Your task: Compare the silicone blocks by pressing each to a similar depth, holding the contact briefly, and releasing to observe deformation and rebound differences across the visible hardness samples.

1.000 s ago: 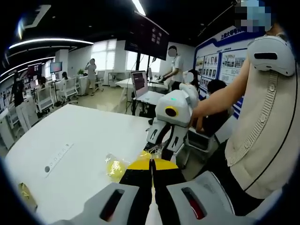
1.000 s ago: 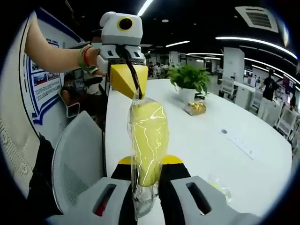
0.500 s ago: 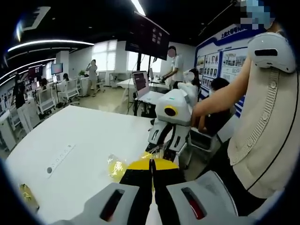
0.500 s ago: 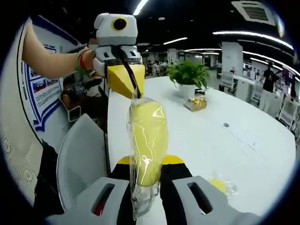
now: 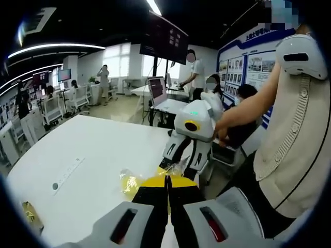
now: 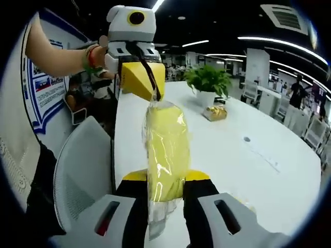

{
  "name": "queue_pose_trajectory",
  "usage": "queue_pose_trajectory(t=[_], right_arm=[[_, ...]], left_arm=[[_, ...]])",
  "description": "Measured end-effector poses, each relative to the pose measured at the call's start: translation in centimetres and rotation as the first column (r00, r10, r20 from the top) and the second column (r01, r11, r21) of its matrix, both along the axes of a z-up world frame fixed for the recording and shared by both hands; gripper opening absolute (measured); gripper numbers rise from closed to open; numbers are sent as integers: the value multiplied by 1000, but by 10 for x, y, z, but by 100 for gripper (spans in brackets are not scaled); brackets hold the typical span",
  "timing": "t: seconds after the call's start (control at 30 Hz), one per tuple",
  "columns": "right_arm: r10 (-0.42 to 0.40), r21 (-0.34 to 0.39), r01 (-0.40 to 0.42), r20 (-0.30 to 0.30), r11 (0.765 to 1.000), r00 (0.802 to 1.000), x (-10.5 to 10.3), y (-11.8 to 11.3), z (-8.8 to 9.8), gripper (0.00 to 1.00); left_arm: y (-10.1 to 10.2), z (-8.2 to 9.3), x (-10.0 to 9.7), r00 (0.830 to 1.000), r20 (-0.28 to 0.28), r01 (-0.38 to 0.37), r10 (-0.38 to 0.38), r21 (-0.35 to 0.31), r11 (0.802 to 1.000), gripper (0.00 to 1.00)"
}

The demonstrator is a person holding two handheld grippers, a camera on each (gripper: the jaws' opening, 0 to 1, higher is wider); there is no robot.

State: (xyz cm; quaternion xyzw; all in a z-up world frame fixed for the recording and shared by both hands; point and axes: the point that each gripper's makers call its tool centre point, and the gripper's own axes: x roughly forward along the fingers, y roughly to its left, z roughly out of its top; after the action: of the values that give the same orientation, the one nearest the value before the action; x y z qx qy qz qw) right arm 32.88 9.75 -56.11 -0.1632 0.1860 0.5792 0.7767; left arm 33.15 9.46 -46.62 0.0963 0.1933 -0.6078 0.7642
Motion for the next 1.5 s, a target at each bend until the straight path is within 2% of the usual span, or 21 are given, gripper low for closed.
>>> queue_pose_trajectory(t=[0.33, 0.63, 0.77, 0.9, 1.03, 1.17, 1.23, 1.27, 1.3, 1.33, 1.37, 1.4, 1.43, 1.5], right_arm=[[-61, 50, 63, -50, 997, 997, 6, -4, 3, 24], [-83, 56, 85, -35, 995, 996, 11, -5, 6, 25], [-130, 99, 135, -61, 986, 990, 14, -6, 13, 30], [-169, 124, 178, -77, 976, 983, 14, -9, 17, 33], [-234, 134, 248, -110, 960, 966, 13, -19, 14, 45], [-323, 155, 347, -160, 925, 933, 8, -36, 10, 52], [-343, 195, 391, -240, 899, 908, 0, -43, 13, 57], [-358, 235, 425, -280, 874, 891, -3, -47, 17, 61], [-361, 265, 447, -314, 854, 878, -6, -49, 21, 65], [-366, 285, 468, -346, 836, 864, -9, -52, 23, 69], [-377, 313, 499, -376, 808, 847, -12, -57, 28, 72], [-384, 332, 514, -385, 791, 839, -14, -61, 31, 74], [-404, 360, 543, -395, 758, 825, -15, -68, 36, 77], [-454, 364, 590, -395, 720, 798, -17, -83, 38, 78]], left_arm=[[1, 1, 4, 1000, -25, -11, 10, -40, 999, 0], [1, 2, 4, 1000, -28, -7, 6, -52, 999, 0], [6, 5, 9, 999, -7, -40, 40, -69, 997, 0], [11, 3, 12, 998, -20, -64, 63, -75, 995, 0], [15, -5, 12, 996, -47, -79, 77, -63, 995, 0], [21, -17, 12, 993, -66, -103, 100, -50, 993, 0], [24, -22, 14, 990, -72, -122, 118, -46, 991, 0], [25, -26, 14, 988, -93, -128, 123, -43, 991, 0], [27, -29, 17, 987, -79, -145, 142, -39, 989, 0], [29, -31, 17, 986, -87, -149, 145, -33, 988, 0], [29, -35, 16, 984, -102, -147, 143, -30, 989, 0], [32, -39, 19, 983, -89, -164, 161, -24, 986, 0], [34, -43, 20, 980, -106, -172, 170, -15, 985, 0], [38, -52, 25, 976, -107, -194, 192, -4, 981, 0]])
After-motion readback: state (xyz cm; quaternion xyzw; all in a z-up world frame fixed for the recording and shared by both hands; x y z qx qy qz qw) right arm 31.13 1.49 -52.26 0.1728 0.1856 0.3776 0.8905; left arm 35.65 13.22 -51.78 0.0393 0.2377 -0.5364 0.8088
